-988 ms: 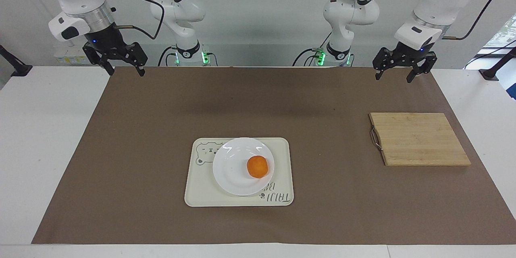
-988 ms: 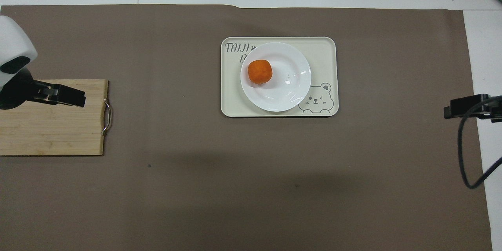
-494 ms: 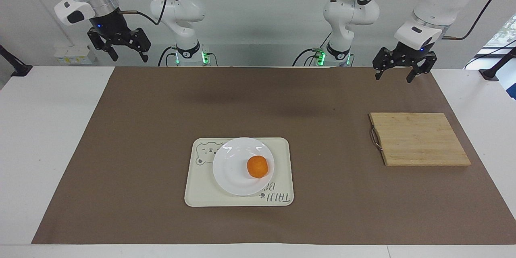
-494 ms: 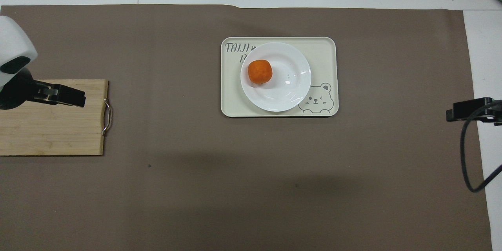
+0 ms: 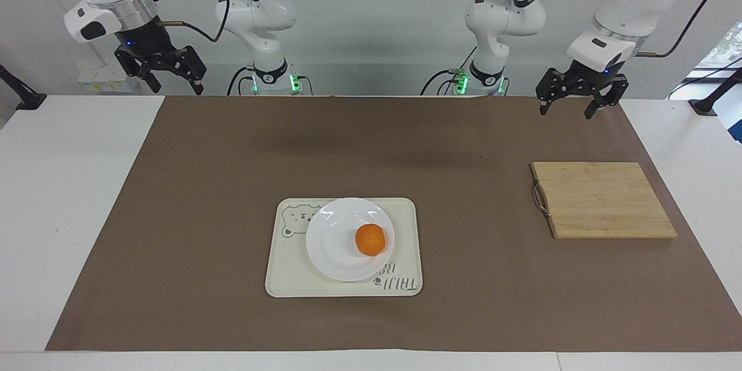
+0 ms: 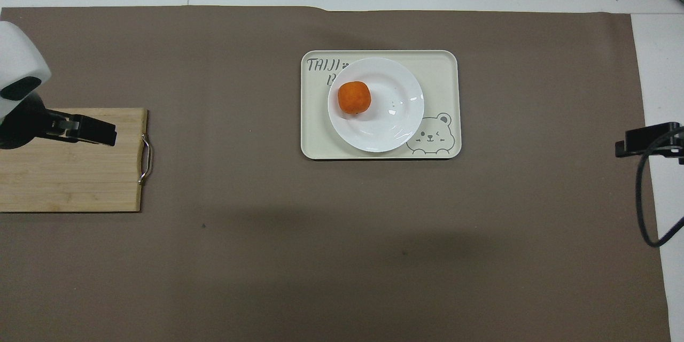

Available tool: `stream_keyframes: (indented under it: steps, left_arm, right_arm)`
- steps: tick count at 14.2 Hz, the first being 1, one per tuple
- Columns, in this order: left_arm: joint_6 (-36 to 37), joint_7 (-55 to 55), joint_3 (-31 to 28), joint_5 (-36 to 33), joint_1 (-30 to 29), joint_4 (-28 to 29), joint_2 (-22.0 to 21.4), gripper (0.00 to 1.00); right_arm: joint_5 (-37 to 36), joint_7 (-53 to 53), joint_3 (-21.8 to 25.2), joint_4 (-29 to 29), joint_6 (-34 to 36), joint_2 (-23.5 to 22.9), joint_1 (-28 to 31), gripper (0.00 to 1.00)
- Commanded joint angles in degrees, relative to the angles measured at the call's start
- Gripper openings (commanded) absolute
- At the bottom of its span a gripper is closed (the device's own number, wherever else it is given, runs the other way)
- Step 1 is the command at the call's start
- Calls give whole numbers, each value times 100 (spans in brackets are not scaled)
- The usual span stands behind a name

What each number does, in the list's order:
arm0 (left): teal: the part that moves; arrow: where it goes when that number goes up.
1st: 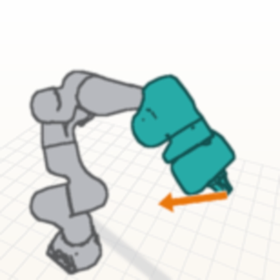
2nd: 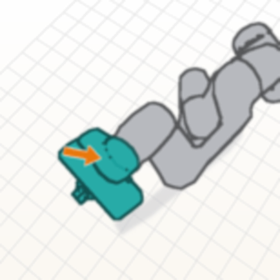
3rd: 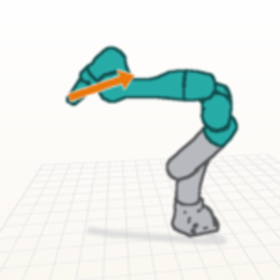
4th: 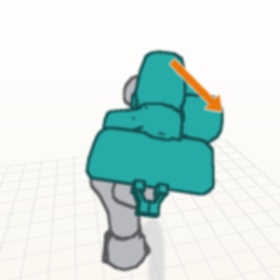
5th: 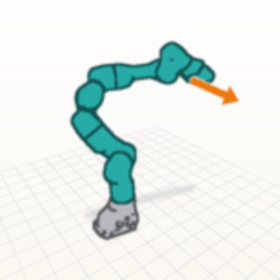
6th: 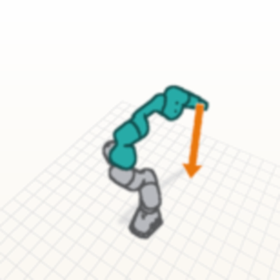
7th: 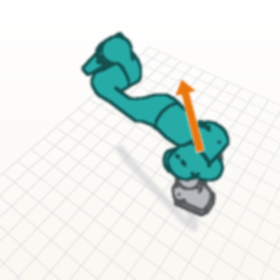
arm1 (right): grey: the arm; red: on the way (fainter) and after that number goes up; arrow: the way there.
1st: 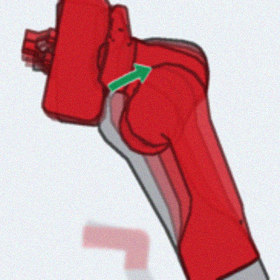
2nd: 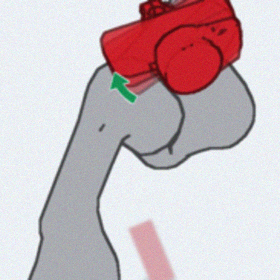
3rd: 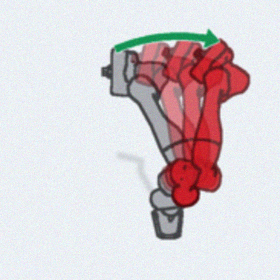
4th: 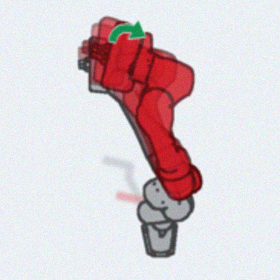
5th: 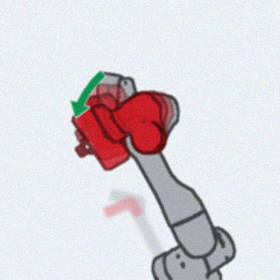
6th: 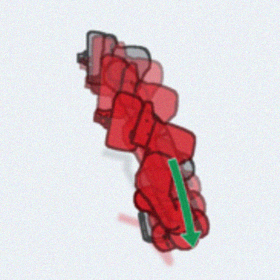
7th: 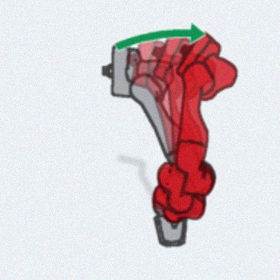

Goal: Place orange and plate with both arms

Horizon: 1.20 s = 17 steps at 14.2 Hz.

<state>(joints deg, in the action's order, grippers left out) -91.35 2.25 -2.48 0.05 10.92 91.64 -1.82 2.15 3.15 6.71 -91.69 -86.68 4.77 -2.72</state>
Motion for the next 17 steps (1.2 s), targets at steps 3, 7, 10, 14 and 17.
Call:
stream_keyframes:
  steps: [3, 7, 10, 14, 17]
  left_arm:
    - [21, -41, 37, 74, -73, 126, -134, 100]
    - [21, -41, 37, 74, -73, 126, -134, 100]
    - [21, -41, 28, 74, -73, 117, -134, 100]
    - [21, -41, 28, 74, -73, 126, -134, 100]
    - [21, -41, 37, 74, -73, 126, -134, 100]
  right_arm:
    - [-145, 90, 24, -113, -50, 103, -80, 100]
    - [-372, 72, 6, 185, 37, 86, -202, 100]
    - [-435, 63, -12, 195, -41, 86, -220, 100]
    - [-409, -25, -12, 204, -24, 77, -220, 100]
    - [-339, -34, -3, 195, 11, 94, -220, 100]
